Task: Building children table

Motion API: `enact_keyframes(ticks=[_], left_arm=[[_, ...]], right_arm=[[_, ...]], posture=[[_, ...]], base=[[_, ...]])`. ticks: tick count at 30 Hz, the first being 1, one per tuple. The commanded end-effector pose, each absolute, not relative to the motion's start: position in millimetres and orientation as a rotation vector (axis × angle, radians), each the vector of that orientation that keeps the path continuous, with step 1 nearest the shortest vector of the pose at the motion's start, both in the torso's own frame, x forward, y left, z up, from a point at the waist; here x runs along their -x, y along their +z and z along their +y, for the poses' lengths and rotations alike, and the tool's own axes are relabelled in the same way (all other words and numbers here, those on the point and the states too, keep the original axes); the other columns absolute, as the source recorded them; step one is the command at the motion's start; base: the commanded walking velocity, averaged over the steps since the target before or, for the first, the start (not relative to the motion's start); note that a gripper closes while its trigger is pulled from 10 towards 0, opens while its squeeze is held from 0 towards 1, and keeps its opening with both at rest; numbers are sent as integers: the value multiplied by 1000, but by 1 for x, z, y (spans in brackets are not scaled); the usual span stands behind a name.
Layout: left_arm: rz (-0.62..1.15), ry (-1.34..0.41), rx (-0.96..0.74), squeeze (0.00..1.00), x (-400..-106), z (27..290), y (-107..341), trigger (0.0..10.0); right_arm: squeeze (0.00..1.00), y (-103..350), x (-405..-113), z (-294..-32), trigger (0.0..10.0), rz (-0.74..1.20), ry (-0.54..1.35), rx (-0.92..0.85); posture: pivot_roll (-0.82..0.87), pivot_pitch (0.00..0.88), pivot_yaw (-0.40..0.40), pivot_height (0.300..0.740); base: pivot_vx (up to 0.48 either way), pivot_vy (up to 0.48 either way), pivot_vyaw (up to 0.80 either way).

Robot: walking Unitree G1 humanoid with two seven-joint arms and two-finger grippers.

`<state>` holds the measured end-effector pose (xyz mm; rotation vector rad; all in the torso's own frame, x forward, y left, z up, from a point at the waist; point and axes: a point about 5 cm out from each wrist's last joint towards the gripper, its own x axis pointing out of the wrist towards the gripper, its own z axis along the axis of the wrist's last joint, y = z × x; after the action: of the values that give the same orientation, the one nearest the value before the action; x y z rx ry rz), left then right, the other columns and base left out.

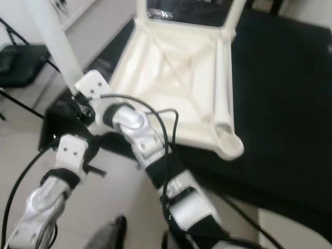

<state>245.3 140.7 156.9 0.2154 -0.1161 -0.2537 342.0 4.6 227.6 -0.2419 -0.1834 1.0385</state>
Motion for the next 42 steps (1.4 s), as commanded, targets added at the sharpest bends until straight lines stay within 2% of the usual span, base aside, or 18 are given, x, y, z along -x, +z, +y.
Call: enact_keyframes(ticks=[1,5,8,10,17,26,35,36,37,38,39,40,42], left_arm=[[-91,-246,-231,0,-243,145,152,10000],[-91,-245,-238,0,-243,145,151,10000],[-91,-245,-240,0,-243,145,151,10000],[-90,-246,-245,0,-243,145,151,10000],[-86,-251,-248,0,-242,143,150,10000],[-82,-248,-246,0,-241,143,149,10000],[-83,-246,-246,0,-241,143,149,10000],[-83,-244,-246,0,-241,143,149,10000],[-83,-244,-246,0,-241,143,149,10000],[-83,-243,-245,0,-241,143,149,10000],[-83,-243,-245,0,-241,143,149,10000],[-84,-243,-245,0,-241,143,149,10000],[-84,-242,-245,0,-241,143,149,10000]], right_arm=[[0,224,-342,-11,10000,-177,1130,291],[0,218,-355,-49,10000,-104,1145,486],[0,217,-358,-55,10000,-76,1136,517],[0,213,-367,-75,10000,-3,1108,671],[0,223,-372,-109,10000,117,1169,756],[0,241,-365,-123,10000,155,1369,721],[0,225,-366,-121,10000,251,1380,815],[0,216,-368,-120,8157,283,1340,848],[0,216,-368,-120,8157,283,1340,848],[0,208,-371,-119,3882,307,1285,875],[0,208,-371,-119,3882,307,1285,875],[0,202,-375,-120,0,323,1216,903],[0,199,-378,-120,0,331,1170,919]], posture=[[114,240,-106,740],[119,234,-103,740],[119,233,-103,740],[120,227,-104,740],[119,225,-110,740],[120,229,-113,740],[119,231,-112,740],[119,232,-111,740],[119,232,-111,740],[119,233,-111,740],[119,233,-111,740],[119,234,-111,740],[119,234,-111,740]], base=[[0,0,0],[0,0,0],[0,0,0],[0,0,0],[0,0,0],[0,0,0],[0,0,0],[0,0,0],[0,0,0],[0,0,0],[0,0,0],[0,0,0],[0,0,0]])
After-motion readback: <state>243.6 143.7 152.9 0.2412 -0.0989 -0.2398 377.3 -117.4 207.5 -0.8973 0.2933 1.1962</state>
